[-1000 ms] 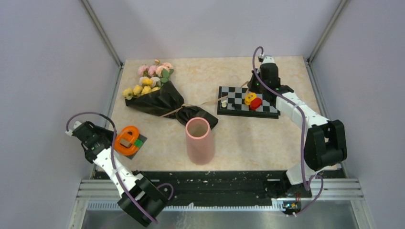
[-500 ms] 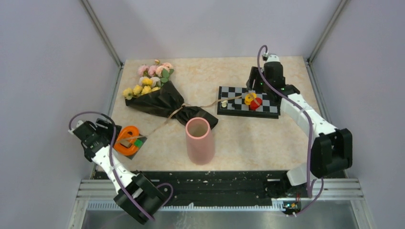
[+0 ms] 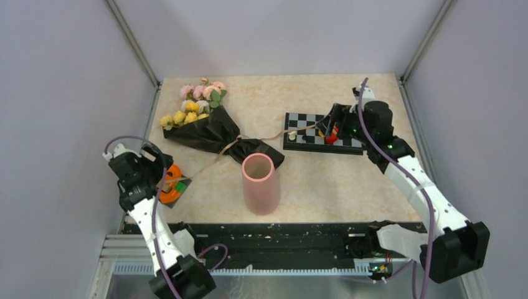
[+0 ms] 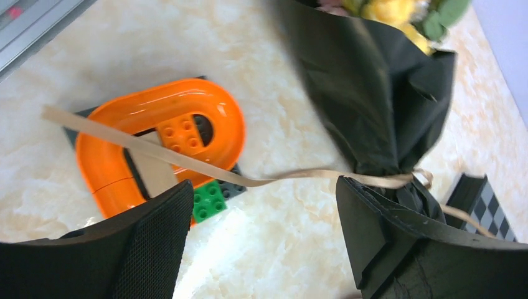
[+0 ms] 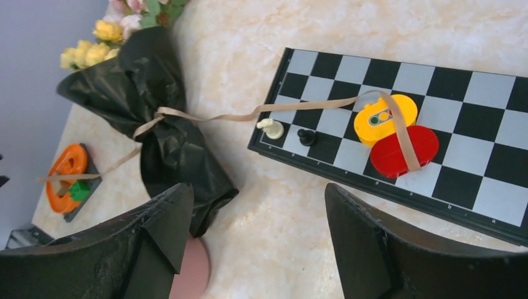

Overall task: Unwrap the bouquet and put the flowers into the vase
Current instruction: Untie the ribbon from the wrapping paper.

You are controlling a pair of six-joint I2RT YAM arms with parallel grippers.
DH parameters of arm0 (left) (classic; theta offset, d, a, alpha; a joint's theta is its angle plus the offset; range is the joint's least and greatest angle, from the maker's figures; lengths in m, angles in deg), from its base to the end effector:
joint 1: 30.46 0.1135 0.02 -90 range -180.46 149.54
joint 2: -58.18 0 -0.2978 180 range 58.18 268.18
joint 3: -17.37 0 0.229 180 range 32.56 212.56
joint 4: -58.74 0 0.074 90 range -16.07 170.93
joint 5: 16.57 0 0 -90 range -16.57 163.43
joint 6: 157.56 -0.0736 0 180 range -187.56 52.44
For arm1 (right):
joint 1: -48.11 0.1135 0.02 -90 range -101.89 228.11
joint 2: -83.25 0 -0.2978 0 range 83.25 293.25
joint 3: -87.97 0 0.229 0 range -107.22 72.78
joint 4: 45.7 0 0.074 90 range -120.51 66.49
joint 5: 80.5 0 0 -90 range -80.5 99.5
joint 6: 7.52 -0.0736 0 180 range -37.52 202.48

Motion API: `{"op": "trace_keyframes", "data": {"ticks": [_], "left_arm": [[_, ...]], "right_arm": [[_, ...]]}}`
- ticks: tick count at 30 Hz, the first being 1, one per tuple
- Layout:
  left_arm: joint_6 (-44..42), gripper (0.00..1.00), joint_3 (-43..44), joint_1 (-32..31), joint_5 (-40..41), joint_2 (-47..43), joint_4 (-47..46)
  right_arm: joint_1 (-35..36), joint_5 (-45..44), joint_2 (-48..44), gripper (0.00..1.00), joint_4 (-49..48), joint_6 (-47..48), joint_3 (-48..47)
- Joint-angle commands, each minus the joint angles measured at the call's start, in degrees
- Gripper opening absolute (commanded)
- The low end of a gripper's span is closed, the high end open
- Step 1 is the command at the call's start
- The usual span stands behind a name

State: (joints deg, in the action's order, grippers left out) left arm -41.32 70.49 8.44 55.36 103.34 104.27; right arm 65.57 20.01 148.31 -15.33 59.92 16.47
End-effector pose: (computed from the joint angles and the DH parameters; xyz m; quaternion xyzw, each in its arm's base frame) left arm 0.1318 0.0770 0.2686 -0.4185 0.7840 -0.0919 0.4491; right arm 0.2400 0.0895 0.3498 -0.0127 0.8362 0.2579 0.4838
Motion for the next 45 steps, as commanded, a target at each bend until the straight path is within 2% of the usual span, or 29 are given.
{"op": "trace_keyframes", "data": {"ticks": [1, 4, 7, 12, 16, 19, 21, 25, 29, 34, 40, 43, 45], "left_arm": [[-3.2, 0.88, 4.1, -7.4, 3.5, -5.0, -0.3], [-5.7, 0.88, 9.3, -14.9, 3.0, -3.9, 2.5], [-8.2, 0.88, 14.0, -22.0, 2.6, -1.2, 6.0], [-9.0, 0.88, 18.6, -29.8, -2.2, 3.5, 5.1], [-9.8, 0.89, 21.9, -37.4, -3.4, 10.5, 2.0], [-10.9, 0.87, 24.0, -42.9, -5.8, 17.7, 0.0], [-11.9, 0.83, 25.4, -43.6, -8.4, 21.2, -1.5], [-12.3, 0.68, 27.3, -43.9, -8.3, 27.6, -6.4], [-15.2, 0.59, 32.7, -45.9, -7.6, 35.6, -1.6], [-16.9, 0.53, 37.2, -47.4, -3.9, 42.0, 2.2], [-17.2, 0.45, 40.9, -48.5, 0.8, 49.8, 6.7], [-16.9, 0.4, 39.4, -48.5, 4.2, 50.9, 6.8], [-16.8, 0.38, 37.9, -48.5, 3.7, 51.4, 5.9]], "right_arm": [[0.0, 2.3, -9.3, 0.8, -2.2, -1.2, 2.9], [0.0, 1.8, -13.5, 0.84, -4.5, -3.3, 7.4], [0.0, 6.3, -15.1, 0.84, -5.9, -5.3, 10.9], [0.0, 14.6, -13.8, 0.81, -8.3, -7.4, 13.5], [0.0, 15.8, -13.4, 0.76, -10.8, -8.6, 15.2], [0.0, 15.0, -13.3, 0.71, -11.8, -8.8, 16.6], [0.0, 14.6, -13.2, 0.69, -11.9, -8.7, 17.1], [0.1, 14.0, -12.1, 0.69, -11.3, -7.3, 16.7], [0.1, 13.9, -11.1, 0.68, -11.8, -6.4, 16.2], [0.1, 13.5, -9.3, 0.68, -13.2, -5.0, 16.5], [0.0, 16.1, -7.3, 0.68, -19.2, -6.4, 17.7], [0.0, 17.2, -6.8, 0.68, -19.5, -5.8, 17.8], [0.1, 17.0, -6.9, 0.68, -18.8, -4.9, 17.8]]}}
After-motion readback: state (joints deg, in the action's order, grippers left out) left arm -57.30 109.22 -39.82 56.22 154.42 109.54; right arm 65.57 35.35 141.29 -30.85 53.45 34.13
